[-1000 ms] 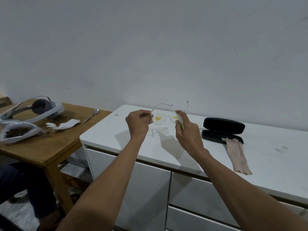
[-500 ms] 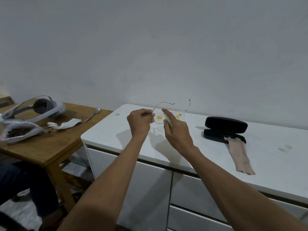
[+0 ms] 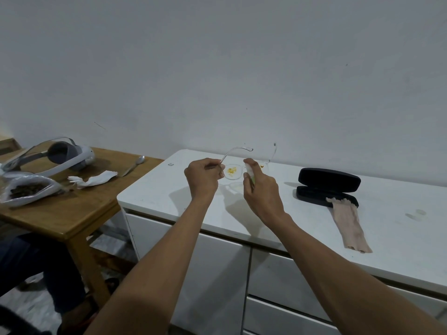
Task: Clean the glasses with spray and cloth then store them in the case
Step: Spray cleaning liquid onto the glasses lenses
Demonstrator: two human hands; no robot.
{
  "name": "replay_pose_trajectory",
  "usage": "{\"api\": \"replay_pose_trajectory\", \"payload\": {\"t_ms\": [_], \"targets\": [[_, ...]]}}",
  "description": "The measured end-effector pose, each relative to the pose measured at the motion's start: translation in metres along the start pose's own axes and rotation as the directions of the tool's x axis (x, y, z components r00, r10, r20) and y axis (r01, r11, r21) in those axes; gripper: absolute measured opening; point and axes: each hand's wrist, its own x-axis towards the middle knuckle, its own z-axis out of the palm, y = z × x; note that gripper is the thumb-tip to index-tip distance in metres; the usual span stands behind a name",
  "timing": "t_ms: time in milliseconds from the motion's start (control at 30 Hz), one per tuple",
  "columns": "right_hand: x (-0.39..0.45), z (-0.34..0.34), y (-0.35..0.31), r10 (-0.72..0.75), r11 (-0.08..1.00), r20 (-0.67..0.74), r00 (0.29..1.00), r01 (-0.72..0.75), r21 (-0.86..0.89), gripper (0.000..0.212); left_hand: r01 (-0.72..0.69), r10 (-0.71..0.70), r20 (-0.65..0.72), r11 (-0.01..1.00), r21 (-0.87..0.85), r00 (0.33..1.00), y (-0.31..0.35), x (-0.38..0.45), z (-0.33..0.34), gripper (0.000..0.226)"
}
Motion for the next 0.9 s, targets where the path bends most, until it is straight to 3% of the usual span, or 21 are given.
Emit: {"api": "replay_pose_trajectory", "payload": {"t_ms": [333,467,700,900], "targets": [[-0.006,-0.024,0.028,0.083,0.995,-0.109,0.991,-0.077,0.055,0.059,0.009,-0.009,-0.01,0.999,-0.035,1.0,0.0,0.003,-0.001,0.013],[-0.012,-0.03,0.04,0.19,0.981,-0.171,0.967,-0.18,0.073,0.053,-0.011,0.01,-0.006,0.999,-0.049,1.0,0.006,0.006,-0.002,0.013],[-0.013,-0.028,0.053,0.274,0.945,0.028,0.961,-0.275,0.179,0.053,-0.031,0.03,-0.014,0.997,-0.072,0.999,0.014,0.006,0.0,0.013],[-0.005,-0.023,0.044,0.265,0.935,0.069,0.962,-0.274,0.225,0.048,-0.018,0.019,0.003,0.997,-0.075,1.0,0.014,0.004,0.004,0.013]]}}
